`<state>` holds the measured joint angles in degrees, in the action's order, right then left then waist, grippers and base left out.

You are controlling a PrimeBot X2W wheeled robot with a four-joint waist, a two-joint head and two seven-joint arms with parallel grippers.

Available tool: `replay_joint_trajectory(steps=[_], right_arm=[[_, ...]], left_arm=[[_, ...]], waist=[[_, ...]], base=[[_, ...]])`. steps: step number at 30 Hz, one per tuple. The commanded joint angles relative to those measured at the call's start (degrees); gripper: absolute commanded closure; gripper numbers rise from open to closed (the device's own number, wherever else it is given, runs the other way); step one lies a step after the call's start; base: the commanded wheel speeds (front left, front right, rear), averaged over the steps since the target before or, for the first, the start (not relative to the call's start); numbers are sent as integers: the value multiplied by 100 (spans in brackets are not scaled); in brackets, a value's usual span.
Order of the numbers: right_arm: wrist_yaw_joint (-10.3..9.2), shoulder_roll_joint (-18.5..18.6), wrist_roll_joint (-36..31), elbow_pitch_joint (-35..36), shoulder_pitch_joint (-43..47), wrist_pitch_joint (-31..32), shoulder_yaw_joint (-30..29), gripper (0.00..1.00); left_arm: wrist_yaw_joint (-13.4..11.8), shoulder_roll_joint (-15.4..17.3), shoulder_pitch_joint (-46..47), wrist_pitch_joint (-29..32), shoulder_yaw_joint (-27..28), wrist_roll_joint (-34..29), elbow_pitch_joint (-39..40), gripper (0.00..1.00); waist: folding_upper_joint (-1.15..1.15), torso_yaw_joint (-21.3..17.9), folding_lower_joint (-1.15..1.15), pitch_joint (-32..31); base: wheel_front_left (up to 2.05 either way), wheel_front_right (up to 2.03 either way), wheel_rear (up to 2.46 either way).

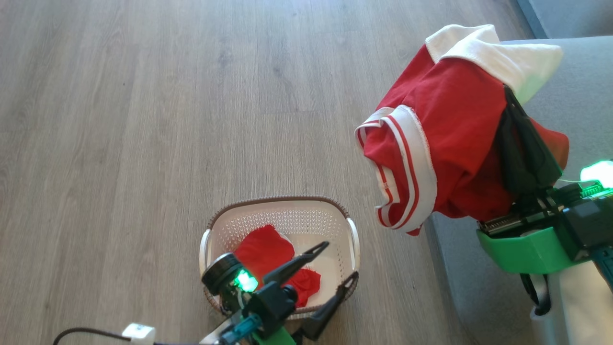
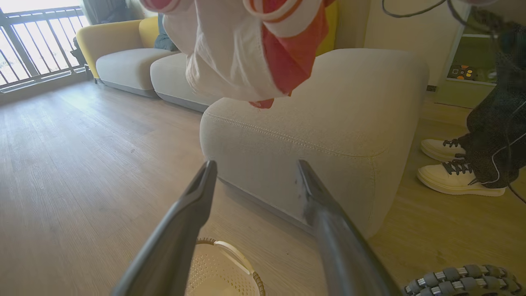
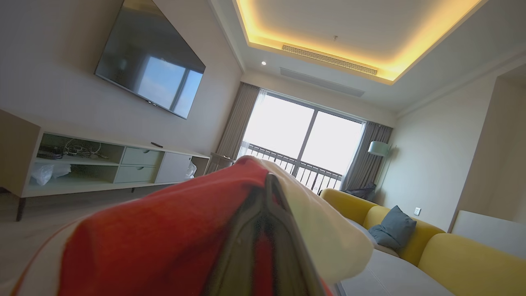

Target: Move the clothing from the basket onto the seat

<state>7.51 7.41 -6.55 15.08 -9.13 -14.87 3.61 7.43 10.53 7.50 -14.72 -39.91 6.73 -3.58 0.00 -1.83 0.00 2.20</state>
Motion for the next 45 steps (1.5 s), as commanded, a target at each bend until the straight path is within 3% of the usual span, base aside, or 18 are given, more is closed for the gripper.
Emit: replay_joint_trajectory(steps=[1,13,27,35,45], right_arm=[[-2,16,-26,236,-227,-13,54,100],[-2,-56,-33,261,-246,-13,-37,100],[-2,-88,-77,251,-211,-13,-135,100],[-2,-117,-96,264,-255,-13,-195,100],[-2,-171,-128,343,-296,-13,-304,100]], left_arm=[[6,-61,130,-28,322,120,11,0],[6,-34,-52,-28,445,93,-499,0],[6,-106,-16,-28,600,77,-395,0],[6,-46,25,-28,584,75,-347,0],[6,23,184,-28,538,35,-186,0]], waist=[[0,-6,0,14],[0,-77,0,71],[0,-153,0,107],[0,-556,0,194],[0,-1358,0,393]], base=[[0,0,0],[0,0,0],[0,0,0],[0,0,0],[0,0,0]])
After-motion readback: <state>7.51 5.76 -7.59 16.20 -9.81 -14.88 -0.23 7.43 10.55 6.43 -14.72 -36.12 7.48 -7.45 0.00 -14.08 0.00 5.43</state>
